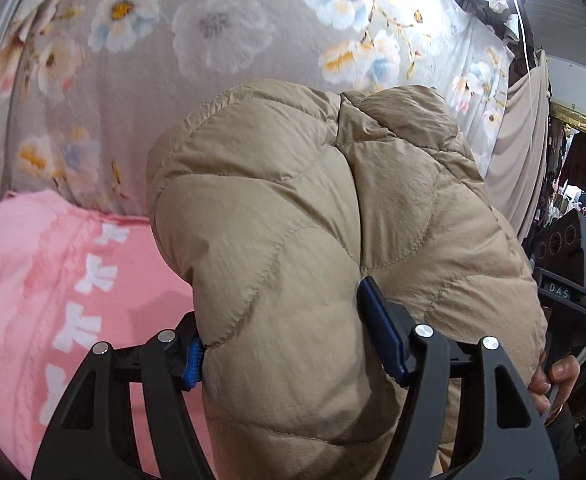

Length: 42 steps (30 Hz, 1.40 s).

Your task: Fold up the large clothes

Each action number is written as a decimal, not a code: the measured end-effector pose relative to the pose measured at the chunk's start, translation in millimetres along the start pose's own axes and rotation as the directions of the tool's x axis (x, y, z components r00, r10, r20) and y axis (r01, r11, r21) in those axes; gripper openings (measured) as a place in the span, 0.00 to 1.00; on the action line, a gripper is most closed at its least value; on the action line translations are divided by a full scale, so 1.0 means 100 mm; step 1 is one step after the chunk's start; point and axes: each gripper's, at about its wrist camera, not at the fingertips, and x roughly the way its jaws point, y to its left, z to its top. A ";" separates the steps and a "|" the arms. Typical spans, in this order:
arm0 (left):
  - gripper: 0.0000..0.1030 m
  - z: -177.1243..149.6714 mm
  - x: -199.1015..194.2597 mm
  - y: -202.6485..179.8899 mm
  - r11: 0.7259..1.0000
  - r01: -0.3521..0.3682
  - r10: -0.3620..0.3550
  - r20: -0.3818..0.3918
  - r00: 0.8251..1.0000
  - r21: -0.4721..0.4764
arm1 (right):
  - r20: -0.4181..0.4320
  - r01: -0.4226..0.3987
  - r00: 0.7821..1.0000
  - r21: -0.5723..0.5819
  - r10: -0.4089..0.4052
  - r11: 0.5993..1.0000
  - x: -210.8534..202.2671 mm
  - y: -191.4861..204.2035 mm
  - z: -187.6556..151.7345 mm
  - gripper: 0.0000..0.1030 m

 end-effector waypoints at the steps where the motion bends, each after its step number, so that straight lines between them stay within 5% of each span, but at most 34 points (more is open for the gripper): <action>1: 0.63 0.06 -0.02 0.03 1.000 -0.003 0.003 0.012 1.000 0.004 | 0.005 0.000 1.000 -0.014 0.000 1.000 0.05 0.06 0.04 0.16; 10: 0.63 0.33 0.00 0.52 1.000 -0.023 0.022 0.069 0.997 0.014 | 0.007 -0.012 1.000 -0.069 0.013 0.998 0.59 0.25 0.24 0.16; 14: 0.63 0.30 0.23 0.76 0.999 -0.042 0.042 0.032 0.999 0.004 | -0.022 0.009 1.000 -0.050 -0.010 0.999 0.92 0.14 0.21 0.16; 29: 0.63 -0.46 1.50 1.62 0.990 -0.135 0.125 -0.164 0.978 -0.050 | -0.204 0.164 0.968 0.060 -0.148 0.985 2.19 -0.94 -0.39 0.16; 36: 0.63 -0.78 1.76 1.89 0.980 -0.189 0.170 -0.227 0.959 -0.063 | -0.284 0.227 0.939 0.092 -0.193 0.969 2.55 -1.32 -0.72 0.17; 42: 0.68 -0.91 1.76 2.05 0.974 -0.199 0.174 -0.214 0.961 -0.105 | -0.306 0.245 0.930 0.105 -0.203 0.964 2.71 -1.48 -0.87 0.18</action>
